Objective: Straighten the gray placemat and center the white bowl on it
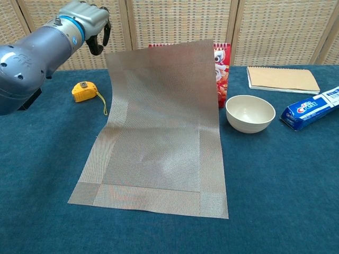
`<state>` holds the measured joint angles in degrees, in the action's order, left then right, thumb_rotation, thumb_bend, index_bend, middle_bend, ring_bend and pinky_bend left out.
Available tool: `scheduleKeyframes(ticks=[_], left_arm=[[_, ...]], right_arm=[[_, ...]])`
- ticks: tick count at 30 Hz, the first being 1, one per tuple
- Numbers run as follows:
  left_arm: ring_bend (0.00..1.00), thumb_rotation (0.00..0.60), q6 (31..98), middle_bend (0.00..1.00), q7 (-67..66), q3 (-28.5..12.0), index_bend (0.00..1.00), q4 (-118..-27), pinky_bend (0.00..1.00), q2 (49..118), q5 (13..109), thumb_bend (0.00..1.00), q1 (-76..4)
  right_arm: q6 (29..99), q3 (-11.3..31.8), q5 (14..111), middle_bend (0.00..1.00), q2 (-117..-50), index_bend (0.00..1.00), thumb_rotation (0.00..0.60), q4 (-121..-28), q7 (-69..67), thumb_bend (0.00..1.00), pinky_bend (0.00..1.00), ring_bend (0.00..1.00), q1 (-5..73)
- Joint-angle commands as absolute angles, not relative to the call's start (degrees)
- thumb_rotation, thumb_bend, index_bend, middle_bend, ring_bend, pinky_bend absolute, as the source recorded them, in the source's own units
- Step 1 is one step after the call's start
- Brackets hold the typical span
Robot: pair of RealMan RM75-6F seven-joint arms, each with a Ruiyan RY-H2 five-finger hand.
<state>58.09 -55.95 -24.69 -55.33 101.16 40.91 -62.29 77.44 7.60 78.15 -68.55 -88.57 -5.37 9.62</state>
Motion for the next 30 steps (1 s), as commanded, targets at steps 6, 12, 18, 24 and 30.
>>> scheduleKeyframes(ticks=[6,12,18,24,30], left_arm=[[0.00,0.600,58.39,0.00,-59.21,-23.73,0.13,-57.86,0.00,99.56,37.30,0.24,-62.17],[0.00,0.600,60.47,0.00,-54.61,-23.20,0.09,-63.43,0.00,96.28,39.56,0.23,-59.75],[0.00,0.600,67.25,0.00,-45.41,-18.90,0.08,-77.40,0.00,88.95,48.77,0.23,-51.79],[0.00,0.600,75.21,0.00,-38.26,-12.08,0.07,-90.05,0.00,81.43,58.03,0.23,-42.29],[0.00,0.600,82.60,0.00,-33.04,-5.45,0.07,-95.93,0.00,76.53,66.11,0.23,-34.19]], right_arm=[[77.30,7.49,78.20,0.00,-68.68,0.06,0.600,-88.60,-5.11,0.03,0.00,0.00,9.68],[77.40,7.32,78.56,0.00,-68.80,0.06,0.600,-88.63,-4.89,0.03,0.00,0.00,9.70],[78.02,6.94,79.61,0.00,-68.94,0.06,0.600,-88.83,-4.48,0.03,0.00,0.00,9.62],[77.96,6.39,80.18,0.00,-69.29,0.06,0.600,-88.61,-3.40,0.03,0.00,0.00,9.65],[77.73,5.40,81.15,0.00,-70.22,0.06,0.600,-88.54,-1.20,0.03,0.00,0.00,9.79]])
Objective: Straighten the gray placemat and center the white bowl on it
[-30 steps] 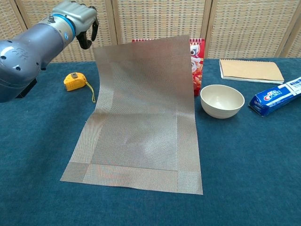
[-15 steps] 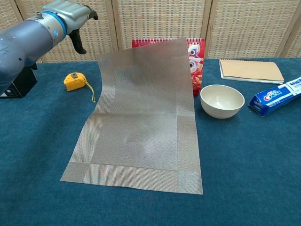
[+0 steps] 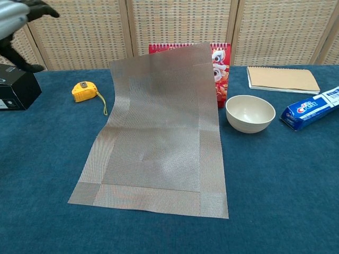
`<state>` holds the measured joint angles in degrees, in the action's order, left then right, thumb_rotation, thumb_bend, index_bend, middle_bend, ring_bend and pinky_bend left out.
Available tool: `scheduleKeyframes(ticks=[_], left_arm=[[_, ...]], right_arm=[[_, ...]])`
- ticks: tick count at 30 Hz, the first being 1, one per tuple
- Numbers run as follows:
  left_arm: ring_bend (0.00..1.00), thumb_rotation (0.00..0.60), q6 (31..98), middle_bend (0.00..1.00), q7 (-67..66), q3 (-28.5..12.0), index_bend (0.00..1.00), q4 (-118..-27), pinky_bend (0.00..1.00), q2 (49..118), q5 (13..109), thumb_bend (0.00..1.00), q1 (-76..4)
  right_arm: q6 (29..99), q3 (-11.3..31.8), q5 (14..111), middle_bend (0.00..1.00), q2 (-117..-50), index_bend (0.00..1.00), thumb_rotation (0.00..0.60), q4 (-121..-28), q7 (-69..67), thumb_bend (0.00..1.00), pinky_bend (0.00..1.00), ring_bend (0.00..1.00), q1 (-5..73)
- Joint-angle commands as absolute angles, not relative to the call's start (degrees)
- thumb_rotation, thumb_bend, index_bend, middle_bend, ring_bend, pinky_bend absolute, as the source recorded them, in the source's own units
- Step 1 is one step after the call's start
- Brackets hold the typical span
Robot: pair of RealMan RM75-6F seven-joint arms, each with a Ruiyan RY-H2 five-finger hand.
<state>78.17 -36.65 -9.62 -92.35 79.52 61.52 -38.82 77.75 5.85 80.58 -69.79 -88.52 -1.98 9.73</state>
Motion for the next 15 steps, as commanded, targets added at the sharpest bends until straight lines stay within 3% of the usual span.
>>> scheduleKeyframes(ticks=[1,7,9,15], left_arm=[[0.00,0.600,84.54,0.00,-31.39,-3.71,0.07,-97.12,0.00,75.40,67.98,0.23,-31.98],[0.00,0.600,91.52,0.00,-24.87,2.72,0.03,-99.38,0.00,70.85,75.35,0.23,-23.17],[0.00,0.600,94.75,0.00,-23.39,6.76,0.02,-99.84,0.00,68.88,77.38,0.22,-18.41],[0.00,0.600,97.94,0.00,-19.66,8.74,0.00,-98.80,0.00,66.62,82.23,0.21,-13.50]], right_arm=[[77.88,5.03,81.73,0.00,-70.53,0.06,0.600,-88.62,-0.51,0.03,0.00,0.00,9.78],[78.99,3.92,83.84,0.00,-71.74,0.06,0.600,-88.94,2.22,0.03,0.00,0.00,9.60],[79.05,3.15,84.75,0.00,-72.57,0.06,0.600,-88.64,4.13,0.02,0.00,0.00,9.59],[78.98,2.12,86.04,0.00,-74.92,0.05,0.600,-88.68,7.25,0.02,0.00,0.00,9.74]])
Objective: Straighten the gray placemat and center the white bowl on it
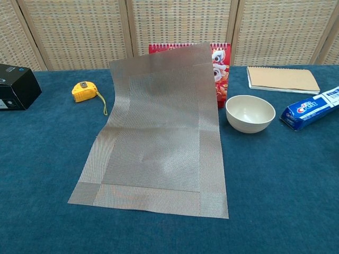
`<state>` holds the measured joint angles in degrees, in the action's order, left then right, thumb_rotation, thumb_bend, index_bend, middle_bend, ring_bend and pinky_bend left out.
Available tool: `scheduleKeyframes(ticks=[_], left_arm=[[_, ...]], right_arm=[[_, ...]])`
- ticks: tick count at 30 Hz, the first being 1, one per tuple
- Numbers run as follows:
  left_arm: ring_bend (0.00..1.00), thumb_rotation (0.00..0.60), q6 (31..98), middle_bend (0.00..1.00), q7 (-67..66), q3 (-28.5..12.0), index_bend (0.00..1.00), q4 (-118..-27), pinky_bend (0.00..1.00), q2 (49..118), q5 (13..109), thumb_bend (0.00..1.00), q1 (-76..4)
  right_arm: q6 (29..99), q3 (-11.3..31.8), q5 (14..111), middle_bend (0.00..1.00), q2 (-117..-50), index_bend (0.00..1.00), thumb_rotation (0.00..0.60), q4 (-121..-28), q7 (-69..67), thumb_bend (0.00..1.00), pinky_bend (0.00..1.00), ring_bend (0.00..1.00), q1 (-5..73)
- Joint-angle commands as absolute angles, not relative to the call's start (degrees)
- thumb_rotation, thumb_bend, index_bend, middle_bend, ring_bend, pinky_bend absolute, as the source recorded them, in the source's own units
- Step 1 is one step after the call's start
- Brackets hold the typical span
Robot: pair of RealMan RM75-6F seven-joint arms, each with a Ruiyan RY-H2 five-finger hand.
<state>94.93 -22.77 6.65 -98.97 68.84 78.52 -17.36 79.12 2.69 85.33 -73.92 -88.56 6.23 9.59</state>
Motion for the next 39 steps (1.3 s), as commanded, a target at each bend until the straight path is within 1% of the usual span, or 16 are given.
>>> scheduleKeyframes(ticks=[1,7,12,15,18,26,32,39], left_arm=[[0.00,0.600,98.28,0.00,-18.97,8.57,0.00,-98.50,0.00,66.41,82.77,0.21,-12.91],[0.00,0.600,97.36,0.00,-16.77,6.75,0.00,-98.09,0.00,65.47,83.00,0.21,-11.49],[0.00,0.600,96.54,0.00,-16.02,5.44,0.00,-98.17,0.00,65.08,83.29,0.21,-10.69],[0.00,0.600,95.98,0.00,-15.54,4.73,0.00,-98.24,0.00,64.83,83.14,0.21,-10.25],[0.00,0.600,95.06,0.00,-14.98,3.95,0.00,-98.13,0.00,64.57,82.95,0.21,-9.90],[0.00,0.600,93.03,0.00,-14.65,2.61,0.00,-97.48,0.00,64.71,82.91,0.21,-9.41],[0.00,0.600,91.80,0.00,-14.90,1.20,0.00,-96.78,0.00,65.22,82.06,0.21,-9.11],[0.00,0.600,90.59,0.00,-14.53,0.03,0.00,-96.30,0.00,65.46,81.62,0.21,-8.74]], right_arm=[[78.73,1.90,86.36,0.00,-75.47,0.05,0.600,-88.93,7.71,0.02,0.00,0.00,9.90],[75.86,0.92,88.69,0.00,-79.01,0.09,0.600,-90.16,11.57,0.02,0.00,0.00,12.16],[72.80,0.32,90.43,0.00,-83.19,0.20,0.600,-89.60,13.37,0.01,0.00,0.00,14.56],[70.94,0.23,90.09,0.00,-86.26,0.22,0.600,-88.58,14.42,0.02,0.00,0.00,15.59],[68.80,-0.05,89.79,0.00,-90.06,0.23,0.600,-87.42,14.64,0.04,0.00,0.00,16.76],[66.57,0.68,89.27,0.00,-96.59,0.25,0.600,-85.94,16.03,0.06,0.00,0.00,18.93],[65.88,1.69,88.65,0.00,-100.91,0.26,0.600,-84.68,17.44,0.12,0.00,0.00,20.34],[65.44,1.79,87.73,0.00,-103.72,0.26,0.600,-82.89,17.66,0.14,0.00,0.00,21.11]])
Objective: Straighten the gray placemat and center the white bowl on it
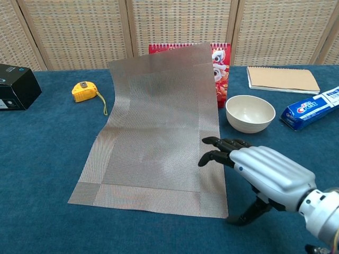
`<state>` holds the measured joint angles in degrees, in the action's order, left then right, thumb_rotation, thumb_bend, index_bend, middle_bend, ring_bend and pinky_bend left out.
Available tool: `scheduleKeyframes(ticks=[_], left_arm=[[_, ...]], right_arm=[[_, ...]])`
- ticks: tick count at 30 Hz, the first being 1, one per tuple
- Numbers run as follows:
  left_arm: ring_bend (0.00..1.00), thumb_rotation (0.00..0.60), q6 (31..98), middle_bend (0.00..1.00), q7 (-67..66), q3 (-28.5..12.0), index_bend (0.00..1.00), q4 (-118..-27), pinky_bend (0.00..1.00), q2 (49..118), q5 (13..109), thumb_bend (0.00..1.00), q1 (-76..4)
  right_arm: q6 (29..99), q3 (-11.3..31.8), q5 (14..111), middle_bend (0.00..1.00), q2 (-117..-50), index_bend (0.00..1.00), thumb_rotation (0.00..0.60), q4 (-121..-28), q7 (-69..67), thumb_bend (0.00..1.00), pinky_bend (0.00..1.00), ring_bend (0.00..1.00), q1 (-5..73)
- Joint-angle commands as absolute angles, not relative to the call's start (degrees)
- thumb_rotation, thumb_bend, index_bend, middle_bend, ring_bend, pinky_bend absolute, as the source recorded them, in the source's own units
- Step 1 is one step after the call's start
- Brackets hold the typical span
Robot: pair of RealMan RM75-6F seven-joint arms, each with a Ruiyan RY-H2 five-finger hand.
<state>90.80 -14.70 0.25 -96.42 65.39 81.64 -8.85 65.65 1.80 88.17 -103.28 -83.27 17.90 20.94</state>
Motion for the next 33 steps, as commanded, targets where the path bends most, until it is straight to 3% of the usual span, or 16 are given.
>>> scheduleKeyframes(ticks=[1,9,19,23,33], left_arm=[[0.00,0.600,90.33,0.00,-14.52,-0.07,0.00,-96.23,0.00,65.48,81.65,0.21,-8.71],[0.00,0.600,89.34,0.00,-14.90,-0.52,0.00,-96.11,0.00,65.72,82.00,0.21,-8.51],[0.00,0.600,88.75,0.00,-14.35,-1.60,0.00,-96.10,0.00,65.68,81.69,0.21,-8.09],[0.00,0.600,88.58,0.00,-14.58,-1.78,0.00,-96.03,0.00,65.88,81.90,0.21,-7.98],[0.00,0.600,88.18,0.00,-14.22,-2.46,0.00,-95.78,0.00,66.38,82.22,0.21,-7.68]], right_arm=[[65.20,1.77,87.32,0.00,-103.91,0.26,0.600,-82.62,17.54,0.14,0.00,0.00,21.16],[64.23,1.81,85.54,0.00,-104.78,0.24,0.600,-81.78,18.35,0.15,0.00,0.00,21.54],[62.60,2.45,83.65,0.00,-107.03,0.24,0.600,-78.59,18.86,0.25,0.00,0.00,22.77],[65.11,2.29,86.37,0.00,-108.61,0.24,0.600,-75.38,19.43,0.39,0.00,0.00,23.27],[70.29,2.48,89.48,0.00,-110.96,0.25,0.600,-72.03,15.91,0.43,0.00,0.00,23.12]])
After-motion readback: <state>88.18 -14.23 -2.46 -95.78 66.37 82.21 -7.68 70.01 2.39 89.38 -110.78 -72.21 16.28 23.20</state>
